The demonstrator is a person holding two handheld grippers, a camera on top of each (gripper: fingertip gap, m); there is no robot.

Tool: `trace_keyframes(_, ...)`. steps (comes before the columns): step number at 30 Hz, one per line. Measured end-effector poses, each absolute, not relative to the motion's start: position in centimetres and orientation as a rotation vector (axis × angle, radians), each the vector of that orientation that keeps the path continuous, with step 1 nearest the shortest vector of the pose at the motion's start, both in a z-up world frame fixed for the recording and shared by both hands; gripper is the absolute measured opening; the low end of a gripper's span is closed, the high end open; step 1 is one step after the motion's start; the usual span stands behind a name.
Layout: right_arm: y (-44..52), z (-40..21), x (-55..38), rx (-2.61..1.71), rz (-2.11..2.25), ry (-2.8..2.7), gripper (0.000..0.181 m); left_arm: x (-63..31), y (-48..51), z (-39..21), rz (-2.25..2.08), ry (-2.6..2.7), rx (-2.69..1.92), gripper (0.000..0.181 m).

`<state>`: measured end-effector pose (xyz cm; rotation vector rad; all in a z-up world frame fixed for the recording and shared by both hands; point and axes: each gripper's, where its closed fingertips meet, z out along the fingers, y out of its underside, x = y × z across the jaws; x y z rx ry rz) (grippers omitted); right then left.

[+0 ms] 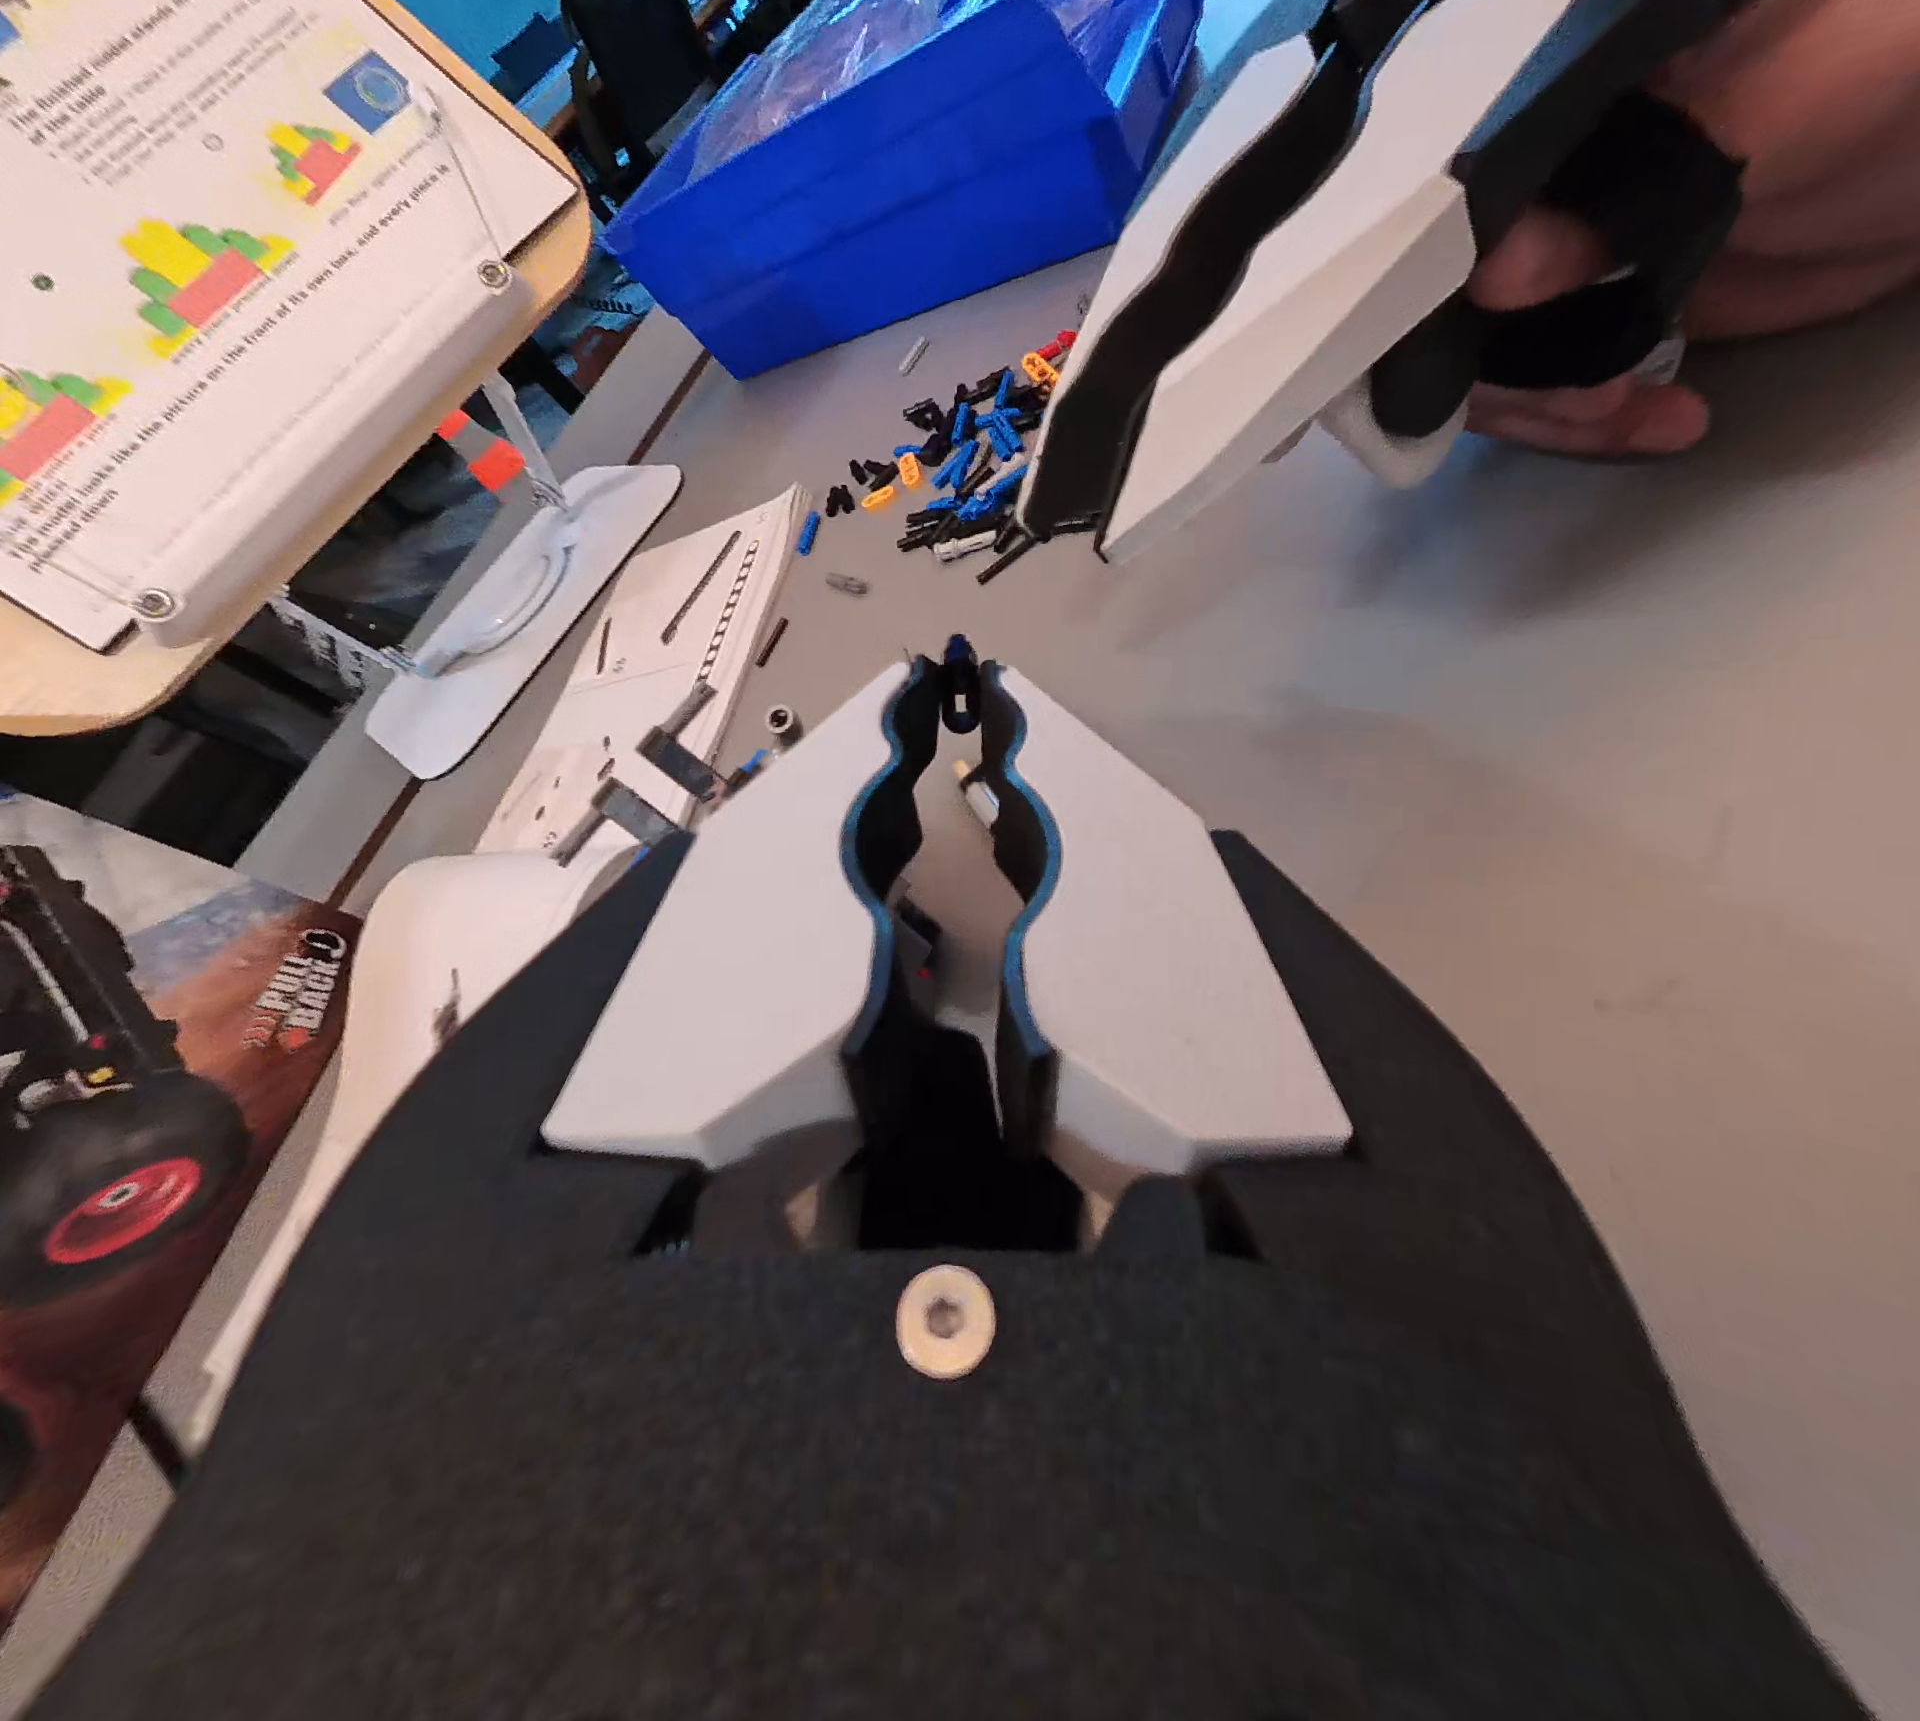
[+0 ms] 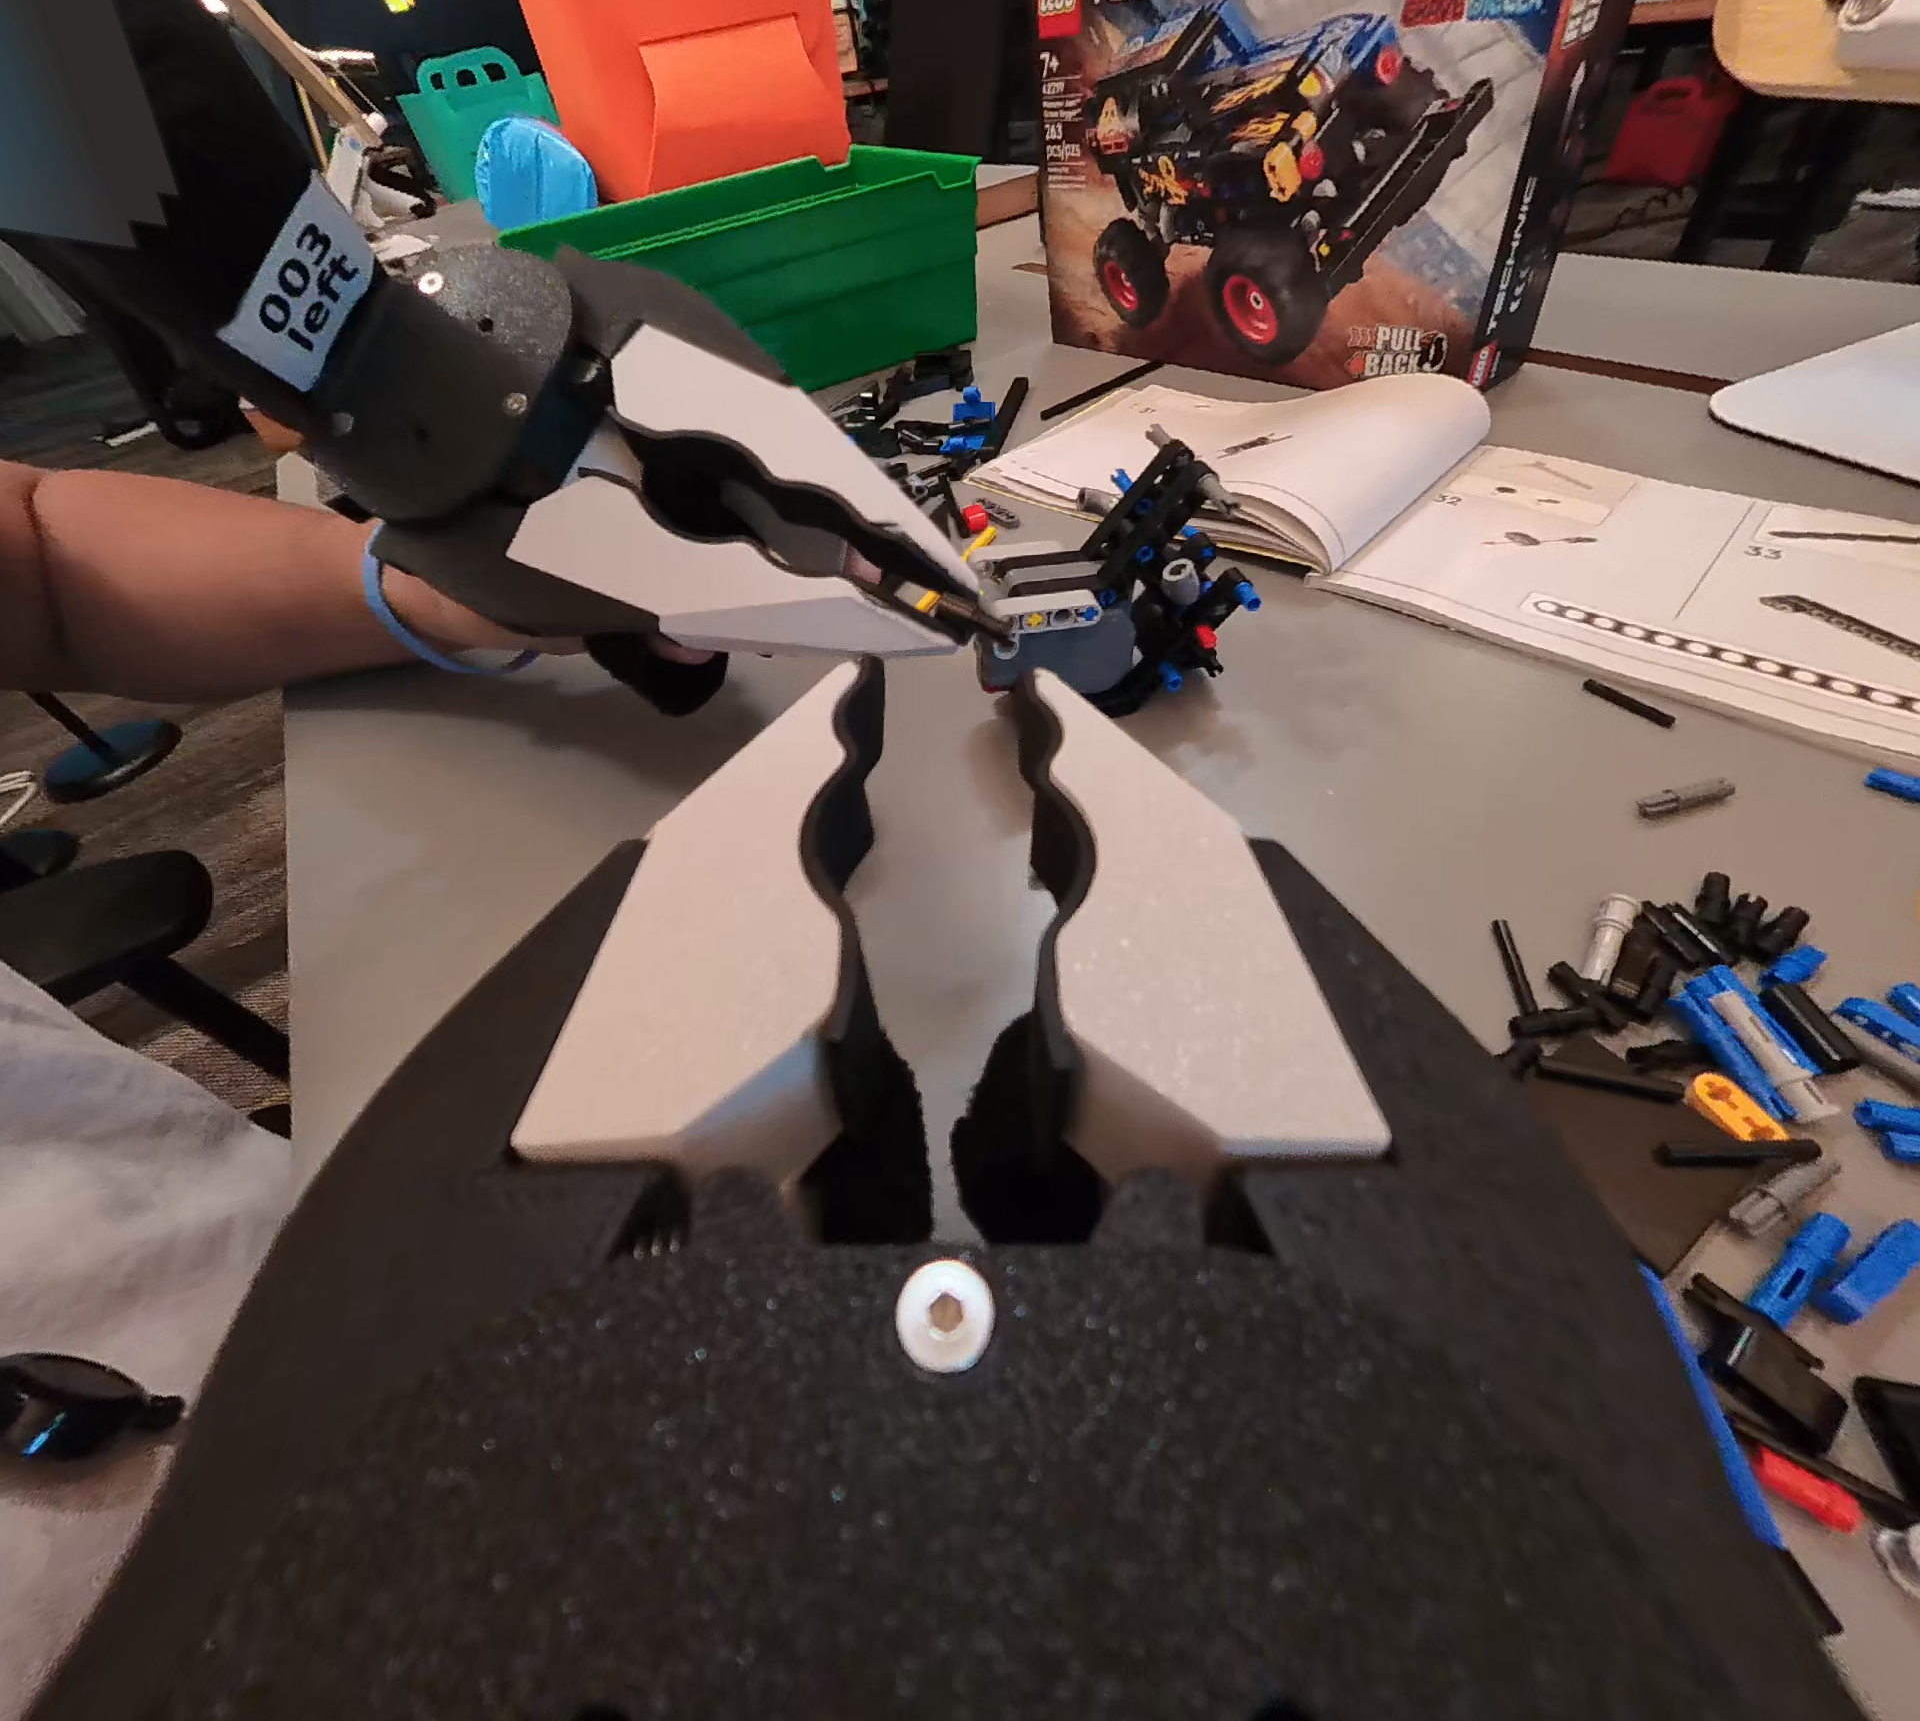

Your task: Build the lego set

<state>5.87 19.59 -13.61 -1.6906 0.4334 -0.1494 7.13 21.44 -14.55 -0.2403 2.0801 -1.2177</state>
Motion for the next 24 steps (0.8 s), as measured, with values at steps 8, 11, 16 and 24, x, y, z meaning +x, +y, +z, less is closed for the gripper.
trace_keyframes(8,19.8,-13.9,5.8,-1.712,-0.153,0.43,0.024,7.0,21.3,-14.6,-1.244,2.096,-0.256,0.005)
trace_keyframes(11,19.8,-14.0,5.8,-1.715,-0.133,0.438,0.024,6.9,21.3,-14.6,-1.214,2.091,-0.23,0.005)
trace_keyframes(16,19.6,-14.0,5.9,-1.714,-0.142,0.449,0.021,5.4,20.5,-15.3,-1.18,2.122,-0.059,0.005)
trace_keyframes(24,15.0,-13.3,10.5,-1.65,-0.507,0.69,0.02,1.9,19.7,-18.4,-0.923,2.183,0.388,0.006)
